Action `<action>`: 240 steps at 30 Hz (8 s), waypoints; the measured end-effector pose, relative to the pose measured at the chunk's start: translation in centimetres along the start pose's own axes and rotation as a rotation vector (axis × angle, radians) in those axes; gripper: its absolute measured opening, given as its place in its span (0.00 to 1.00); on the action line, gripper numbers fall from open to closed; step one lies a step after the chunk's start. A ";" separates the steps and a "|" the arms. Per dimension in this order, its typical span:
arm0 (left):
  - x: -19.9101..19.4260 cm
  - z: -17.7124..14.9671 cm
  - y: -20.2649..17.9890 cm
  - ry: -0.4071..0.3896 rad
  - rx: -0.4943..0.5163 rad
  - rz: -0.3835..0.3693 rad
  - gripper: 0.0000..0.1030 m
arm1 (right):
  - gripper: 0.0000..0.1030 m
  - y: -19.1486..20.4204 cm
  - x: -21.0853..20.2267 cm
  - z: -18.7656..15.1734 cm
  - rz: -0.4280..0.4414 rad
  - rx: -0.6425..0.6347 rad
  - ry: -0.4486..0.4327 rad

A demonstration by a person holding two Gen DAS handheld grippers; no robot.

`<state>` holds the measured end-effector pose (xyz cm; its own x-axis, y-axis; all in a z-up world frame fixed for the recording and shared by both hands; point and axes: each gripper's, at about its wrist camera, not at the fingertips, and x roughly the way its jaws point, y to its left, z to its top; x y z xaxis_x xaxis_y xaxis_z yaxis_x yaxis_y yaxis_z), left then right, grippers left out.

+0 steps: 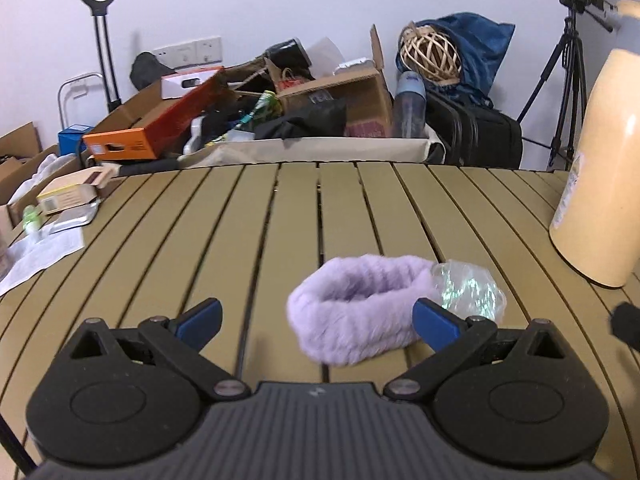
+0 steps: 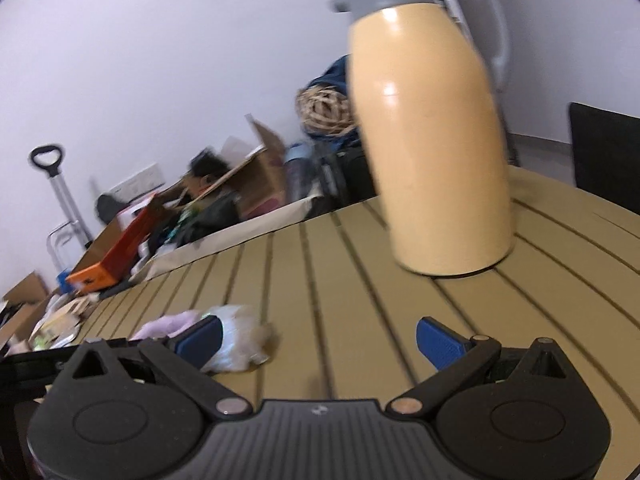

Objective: Organize soft objects
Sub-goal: 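Reach the left tool to the lavender headband while the right tool approaches the plastic bag, then close the left tool on the lavender headband while the right tool grips the plastic bag, then lower the held headband and plastic bag off the table over the black bin, then open the left tool over the bin to drop the lavender headband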

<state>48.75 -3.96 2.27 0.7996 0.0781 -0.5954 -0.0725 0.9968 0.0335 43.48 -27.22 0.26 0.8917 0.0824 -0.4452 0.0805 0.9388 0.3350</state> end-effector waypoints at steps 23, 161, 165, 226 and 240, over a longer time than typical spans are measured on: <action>4.0 -0.8 -1.7 0.077 -0.027 -0.064 0.76 | 1.00 -3.3 1.1 -0.2 -0.052 0.133 0.014; -21.4 -23.0 12.7 0.013 -0.130 -0.055 0.33 | 0.43 7.9 -18.2 -16.0 0.174 -0.340 0.367; -20.9 -24.2 12.6 0.054 -0.119 -0.045 0.33 | 0.43 6.9 -18.0 -17.6 0.154 -0.337 0.403; -9.0 -28.6 8.7 0.543 -0.032 0.024 0.33 | 0.43 -1.6 -8.7 -28.3 -0.062 -0.316 0.735; -8.0 -27.5 4.6 0.553 0.005 -0.025 0.33 | 0.43 -2.9 -8.8 -28.3 -0.078 -0.293 0.741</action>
<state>25.61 -0.42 -14.89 0.3684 0.0358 -0.9290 -0.0534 0.9984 0.0173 22.76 -21.21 -20.27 0.3517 0.1169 -0.9288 -0.0812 0.9922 0.0942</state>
